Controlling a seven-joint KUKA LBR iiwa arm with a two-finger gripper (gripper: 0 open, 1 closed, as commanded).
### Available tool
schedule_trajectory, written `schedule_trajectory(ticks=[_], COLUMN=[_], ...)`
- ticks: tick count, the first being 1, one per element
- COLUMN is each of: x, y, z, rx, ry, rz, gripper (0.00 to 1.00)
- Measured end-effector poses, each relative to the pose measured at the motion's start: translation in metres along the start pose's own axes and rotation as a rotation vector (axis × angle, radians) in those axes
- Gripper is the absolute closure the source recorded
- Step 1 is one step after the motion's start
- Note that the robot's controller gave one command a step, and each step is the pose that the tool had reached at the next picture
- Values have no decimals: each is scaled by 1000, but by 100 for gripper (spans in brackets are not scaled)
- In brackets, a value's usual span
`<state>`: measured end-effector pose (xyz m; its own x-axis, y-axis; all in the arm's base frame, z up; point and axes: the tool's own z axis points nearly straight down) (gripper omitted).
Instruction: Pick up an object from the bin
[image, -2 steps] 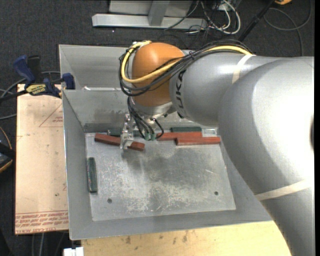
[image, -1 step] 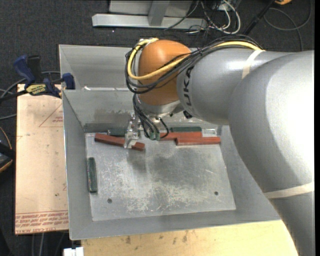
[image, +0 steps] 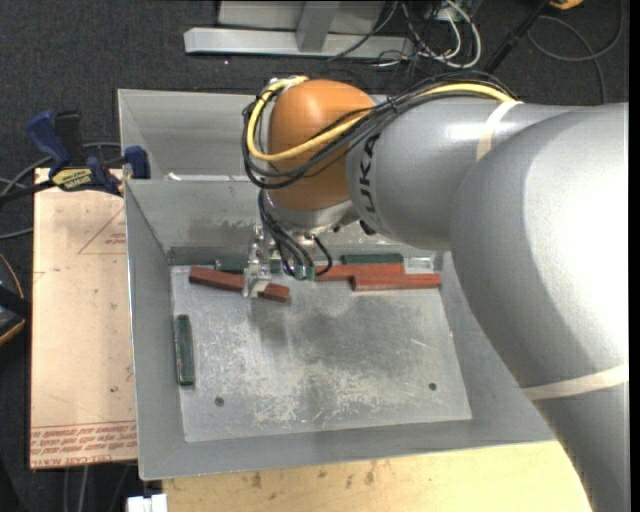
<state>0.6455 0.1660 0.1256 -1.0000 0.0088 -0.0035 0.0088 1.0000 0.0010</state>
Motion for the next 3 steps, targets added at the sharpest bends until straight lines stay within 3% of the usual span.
schedule_trajectory(ticks=[1,2,3], x=[0,-8,-10], y=[3,-8,-13], z=[-54,-44,-26], rx=[0,0,1], ry=[5,1,4], rz=[6,-8,-14], gripper=[100,0,0])
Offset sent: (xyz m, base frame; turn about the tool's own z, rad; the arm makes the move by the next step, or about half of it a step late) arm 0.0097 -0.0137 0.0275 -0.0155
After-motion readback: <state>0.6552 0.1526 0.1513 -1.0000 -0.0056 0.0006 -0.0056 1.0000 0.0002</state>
